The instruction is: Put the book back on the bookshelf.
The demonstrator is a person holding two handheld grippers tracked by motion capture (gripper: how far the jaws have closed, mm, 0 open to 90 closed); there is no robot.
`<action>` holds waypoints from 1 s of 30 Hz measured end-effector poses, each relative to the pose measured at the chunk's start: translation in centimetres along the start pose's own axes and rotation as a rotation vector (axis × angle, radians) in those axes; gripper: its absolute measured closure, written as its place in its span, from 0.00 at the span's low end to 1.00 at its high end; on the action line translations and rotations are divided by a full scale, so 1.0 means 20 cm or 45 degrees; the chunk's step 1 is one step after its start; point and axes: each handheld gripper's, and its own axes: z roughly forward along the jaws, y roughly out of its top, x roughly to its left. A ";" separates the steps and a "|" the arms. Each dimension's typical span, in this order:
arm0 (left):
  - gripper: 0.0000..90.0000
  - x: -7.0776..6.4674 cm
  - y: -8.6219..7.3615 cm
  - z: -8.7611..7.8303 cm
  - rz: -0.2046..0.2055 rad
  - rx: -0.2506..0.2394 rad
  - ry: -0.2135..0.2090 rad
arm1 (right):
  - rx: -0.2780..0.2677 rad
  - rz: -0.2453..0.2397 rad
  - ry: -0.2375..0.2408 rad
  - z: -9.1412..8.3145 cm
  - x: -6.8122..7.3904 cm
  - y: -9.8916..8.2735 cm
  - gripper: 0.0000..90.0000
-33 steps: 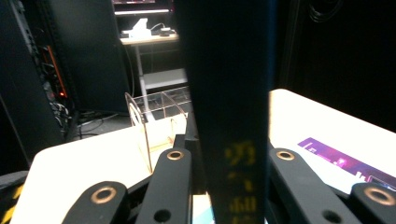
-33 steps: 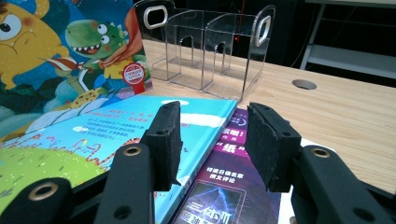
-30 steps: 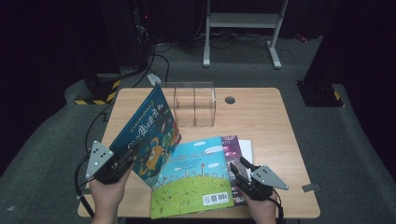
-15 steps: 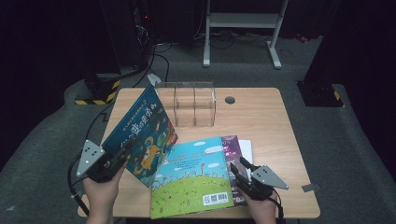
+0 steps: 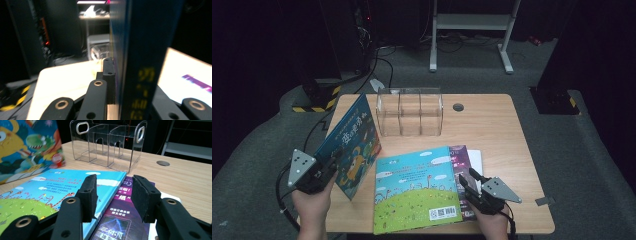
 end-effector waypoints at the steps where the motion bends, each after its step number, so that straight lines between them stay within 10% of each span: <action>1: 0.91 0.00 0.00 0.00 0.000 0.000 0.000 | 0.000 0.000 0.000 0.00 0.00 0.00 0.62; 9: 0.87 0.04 -0.01 0.01 -0.086 -0.034 -0.009 | 0.006 0.000 0.003 0.00 0.01 0.00 0.61; 16: 0.87 0.02 -0.01 0.03 -0.032 -0.053 0.069 | 0.010 0.006 0.004 0.00 0.00 0.00 0.61; 30: 0.92 0.00 0.01 0.05 -0.038 -0.054 0.028 | 0.021 0.015 0.006 0.01 0.00 0.00 0.61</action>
